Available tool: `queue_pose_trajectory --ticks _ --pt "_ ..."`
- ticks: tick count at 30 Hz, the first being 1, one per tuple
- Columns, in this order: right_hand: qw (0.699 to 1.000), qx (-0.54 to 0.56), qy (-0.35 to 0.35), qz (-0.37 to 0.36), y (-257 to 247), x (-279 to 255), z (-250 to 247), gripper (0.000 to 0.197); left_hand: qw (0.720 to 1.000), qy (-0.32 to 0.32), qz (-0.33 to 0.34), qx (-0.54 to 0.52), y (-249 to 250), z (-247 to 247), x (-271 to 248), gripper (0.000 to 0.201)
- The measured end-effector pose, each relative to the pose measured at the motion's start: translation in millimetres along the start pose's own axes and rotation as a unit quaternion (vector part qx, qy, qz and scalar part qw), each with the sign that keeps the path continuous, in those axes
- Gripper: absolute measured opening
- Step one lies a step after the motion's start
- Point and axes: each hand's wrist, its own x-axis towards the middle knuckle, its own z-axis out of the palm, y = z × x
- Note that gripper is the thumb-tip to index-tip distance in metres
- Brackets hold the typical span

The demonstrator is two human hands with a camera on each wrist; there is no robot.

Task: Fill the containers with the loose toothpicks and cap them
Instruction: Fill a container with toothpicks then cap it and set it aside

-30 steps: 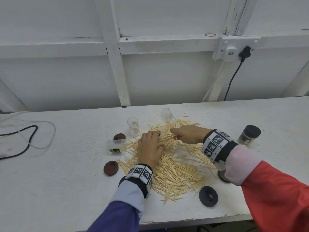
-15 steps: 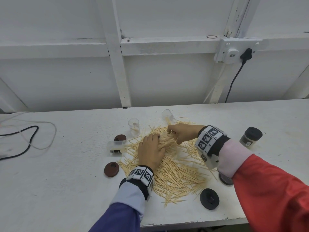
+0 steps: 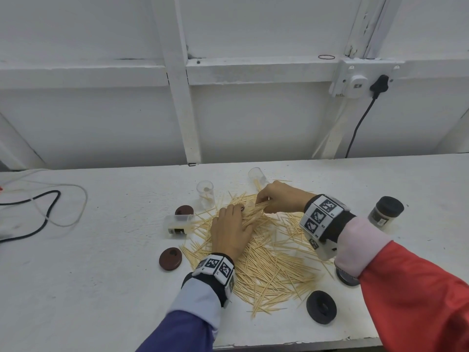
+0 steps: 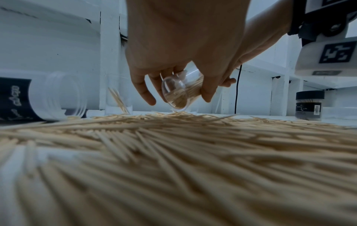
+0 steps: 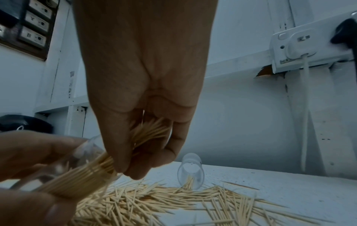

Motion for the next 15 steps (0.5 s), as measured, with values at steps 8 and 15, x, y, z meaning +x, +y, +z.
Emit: queue_pose_trajectory --ticks 8,15 --pt "0.997 0.078 -0.007 -0.003 1.0 2.3 -5.2 0.019 1.000 0.001 0.018 -0.002 0.7 -2.3 0.1 0.050" --pt "0.978 0.206 -0.018 -0.001 9.8 4.7 -12.9 0.016 1.000 0.003 0.019 -0.007 1.3 -3.3 -0.6 0.049"
